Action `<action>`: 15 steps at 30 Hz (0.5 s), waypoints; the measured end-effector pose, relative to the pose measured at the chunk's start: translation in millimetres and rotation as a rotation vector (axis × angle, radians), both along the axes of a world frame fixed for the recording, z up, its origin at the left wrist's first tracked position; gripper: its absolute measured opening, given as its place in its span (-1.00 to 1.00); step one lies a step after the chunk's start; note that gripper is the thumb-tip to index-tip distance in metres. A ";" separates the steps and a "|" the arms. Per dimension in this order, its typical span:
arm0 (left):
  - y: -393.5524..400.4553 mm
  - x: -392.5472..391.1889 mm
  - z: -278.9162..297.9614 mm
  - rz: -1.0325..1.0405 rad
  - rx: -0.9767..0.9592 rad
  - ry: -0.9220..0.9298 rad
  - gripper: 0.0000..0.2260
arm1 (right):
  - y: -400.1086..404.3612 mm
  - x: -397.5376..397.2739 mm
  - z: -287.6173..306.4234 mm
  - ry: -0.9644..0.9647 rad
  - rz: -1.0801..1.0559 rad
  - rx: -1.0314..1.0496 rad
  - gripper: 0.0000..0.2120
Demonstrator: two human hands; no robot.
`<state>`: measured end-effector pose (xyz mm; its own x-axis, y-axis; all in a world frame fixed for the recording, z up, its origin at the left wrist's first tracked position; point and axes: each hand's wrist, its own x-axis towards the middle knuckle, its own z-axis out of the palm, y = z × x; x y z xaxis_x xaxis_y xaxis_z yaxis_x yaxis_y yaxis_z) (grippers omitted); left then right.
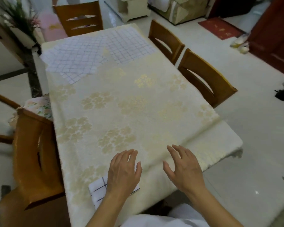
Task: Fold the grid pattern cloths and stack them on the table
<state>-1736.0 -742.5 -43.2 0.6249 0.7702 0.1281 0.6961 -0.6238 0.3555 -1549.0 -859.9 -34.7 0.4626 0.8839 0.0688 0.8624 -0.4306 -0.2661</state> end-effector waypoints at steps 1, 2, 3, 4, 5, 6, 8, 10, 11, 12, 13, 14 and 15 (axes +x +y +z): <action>-1.0 5.9 -1.5 -0.035 -0.004 0.009 -0.65 | -9.7 4.1 0.1 0.001 -0.033 -0.005 -0.47; -2.7 12.2 -3.2 -0.069 -0.004 0.017 -0.68 | -19.8 8.5 0.1 0.006 -0.068 -0.011 -0.47; -5.0 19.3 -4.5 -0.102 -0.001 0.023 -0.70 | -29.6 13.4 -0.2 0.009 -0.104 -0.017 -0.47; -7.8 27.6 -4.9 -0.134 -0.002 0.031 -0.69 | -39.6 18.6 -0.4 0.012 -0.140 -0.025 -0.47; -11.2 36.5 -5.2 -0.163 -0.004 0.037 -0.67 | -49.5 23.9 -0.7 0.014 -0.175 -0.033 -0.47; -15.0 45.9 -5.3 -0.191 -0.004 0.041 -0.65 | -59.5 29.6 -1.8 0.016 -0.207 -0.041 -0.46; -23.7 66.0 -5.3 -0.250 0.002 0.050 -0.62 | -79.4 42.5 -5.2 0.028 -0.264 -0.056 -0.45; -33.7 87.1 -5.8 -0.311 0.013 0.062 -0.61 | -98.6 56.4 -8.8 0.050 -0.323 -0.056 -0.44; -39.1 98.4 -6.1 -0.336 0.020 0.070 -0.61 | -108.2 64.0 -10.4 0.057 -0.353 -0.049 -0.44; -45.4 109.9 -6.1 -0.358 0.028 0.079 -0.61 | -117.8 72.0 -11.8 0.062 -0.379 -0.043 -0.44; -52.2 122.2 -6.6 -0.380 0.034 0.088 -0.61 | -127.7 80.1 -12.7 0.067 -0.401 -0.043 -0.44; -59.7 135.0 -7.2 -0.403 0.041 0.095 -0.61 | -137.6 88.3 -13.0 0.071 -0.424 -0.047 -0.44; -67.8 148.7 -7.7 -0.427 0.047 0.102 -0.61 | -147.9 97.0 -13.2 0.071 -0.447 -0.046 -0.43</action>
<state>-1587.3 -810.3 -51.0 0.8970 0.4351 0.0781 0.4025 -0.8770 0.2623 -1452.0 -1007.8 -47.9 0.8018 0.5975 -0.0119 0.5692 -0.7696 -0.2894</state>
